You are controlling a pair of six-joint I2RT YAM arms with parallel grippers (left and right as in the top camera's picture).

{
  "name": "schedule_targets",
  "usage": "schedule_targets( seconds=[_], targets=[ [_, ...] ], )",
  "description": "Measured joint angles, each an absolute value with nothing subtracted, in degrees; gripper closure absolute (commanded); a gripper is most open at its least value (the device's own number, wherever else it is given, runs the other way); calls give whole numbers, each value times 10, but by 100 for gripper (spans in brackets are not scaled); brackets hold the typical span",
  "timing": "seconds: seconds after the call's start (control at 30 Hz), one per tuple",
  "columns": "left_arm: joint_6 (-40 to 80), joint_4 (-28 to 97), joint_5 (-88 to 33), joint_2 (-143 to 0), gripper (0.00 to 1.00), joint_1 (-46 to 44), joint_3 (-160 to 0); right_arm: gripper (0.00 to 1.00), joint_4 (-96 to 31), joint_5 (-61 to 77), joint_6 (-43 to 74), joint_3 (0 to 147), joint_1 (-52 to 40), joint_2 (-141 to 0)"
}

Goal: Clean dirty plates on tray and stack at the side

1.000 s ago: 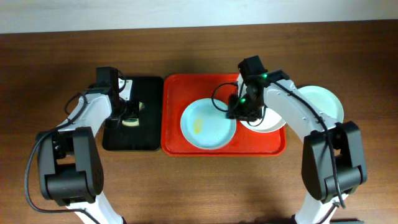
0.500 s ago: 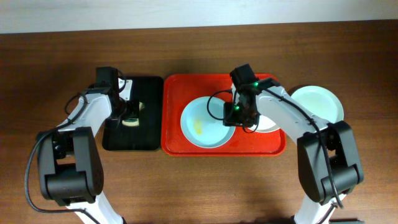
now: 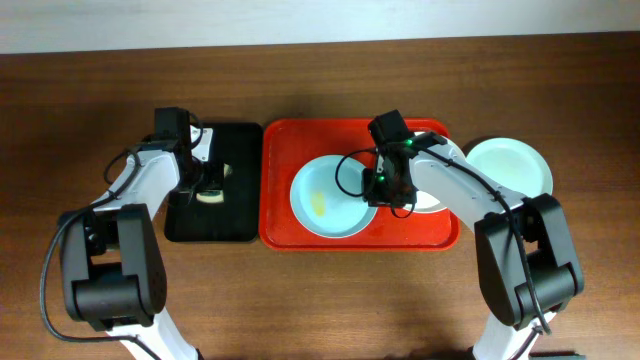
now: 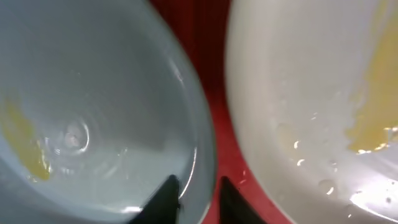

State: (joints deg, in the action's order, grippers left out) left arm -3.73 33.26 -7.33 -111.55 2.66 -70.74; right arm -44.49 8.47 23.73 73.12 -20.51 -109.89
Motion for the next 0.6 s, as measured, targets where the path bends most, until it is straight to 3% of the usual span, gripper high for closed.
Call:
schedule_targets(
  seconds=[0.2, 0.5, 0.53, 0.57, 0.6],
  targets=[
    [-37, 333, -73, -1115, 98, 27, -707, 95, -416, 69, 255, 713, -205, -1099],
    [-37, 333, -73, -1115, 98, 27, -707, 96, -417, 95, 287, 707, -209, -1099],
    [-37, 333, -73, -1115, 98, 27, -707, 95, -417, 102, 288, 706, -210, -1099],
    [-37, 333, -73, -1115, 98, 27, -707, 84, -417, 107, 292, 706, -211, -1099],
    [-37, 333, -73, -1115, 98, 27, -707, 82, -417, 111, 294, 706, -211, -1099]
  ],
)
